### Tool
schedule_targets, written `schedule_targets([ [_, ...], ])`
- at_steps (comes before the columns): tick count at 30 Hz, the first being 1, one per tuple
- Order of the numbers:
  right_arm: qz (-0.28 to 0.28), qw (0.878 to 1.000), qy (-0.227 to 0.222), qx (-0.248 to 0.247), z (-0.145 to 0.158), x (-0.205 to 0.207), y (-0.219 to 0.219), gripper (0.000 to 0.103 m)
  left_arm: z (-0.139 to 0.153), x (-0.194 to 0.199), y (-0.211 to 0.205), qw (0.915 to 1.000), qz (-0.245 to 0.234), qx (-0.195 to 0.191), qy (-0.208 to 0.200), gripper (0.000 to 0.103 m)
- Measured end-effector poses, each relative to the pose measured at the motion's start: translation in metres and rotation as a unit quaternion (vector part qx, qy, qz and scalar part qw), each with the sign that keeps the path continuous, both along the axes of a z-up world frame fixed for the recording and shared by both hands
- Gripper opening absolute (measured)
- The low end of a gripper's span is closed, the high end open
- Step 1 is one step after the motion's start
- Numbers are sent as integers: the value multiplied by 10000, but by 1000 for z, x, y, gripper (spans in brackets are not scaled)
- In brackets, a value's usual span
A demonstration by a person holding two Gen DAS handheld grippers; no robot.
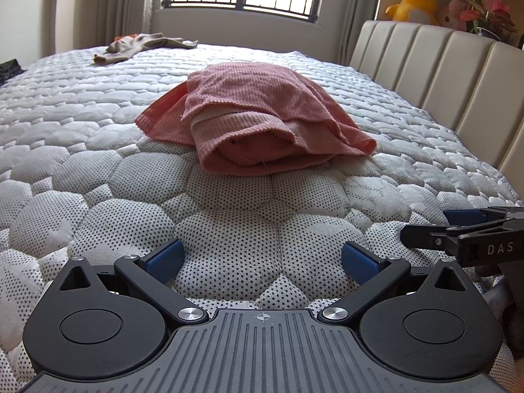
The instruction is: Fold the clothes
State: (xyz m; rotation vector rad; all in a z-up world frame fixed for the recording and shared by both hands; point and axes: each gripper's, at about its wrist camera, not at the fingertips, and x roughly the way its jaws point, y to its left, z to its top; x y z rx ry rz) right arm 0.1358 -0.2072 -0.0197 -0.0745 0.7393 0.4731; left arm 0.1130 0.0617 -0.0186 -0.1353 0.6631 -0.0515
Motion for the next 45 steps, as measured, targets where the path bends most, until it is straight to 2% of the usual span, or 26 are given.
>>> schedule_targets([
  [13, -14, 10000, -63, 1, 0, -1, -2, 103, 1, 3, 8, 9994, 118, -326, 20, 103],
  [18, -27, 10000, -71, 49, 0, -1, -3, 103, 0, 4, -9, 9996, 155, 218, 45, 103],
  [45, -90, 9999, 14, -68, 5, 1, -4, 103, 0, -1, -6, 9997, 170, 165, -19, 103],
])
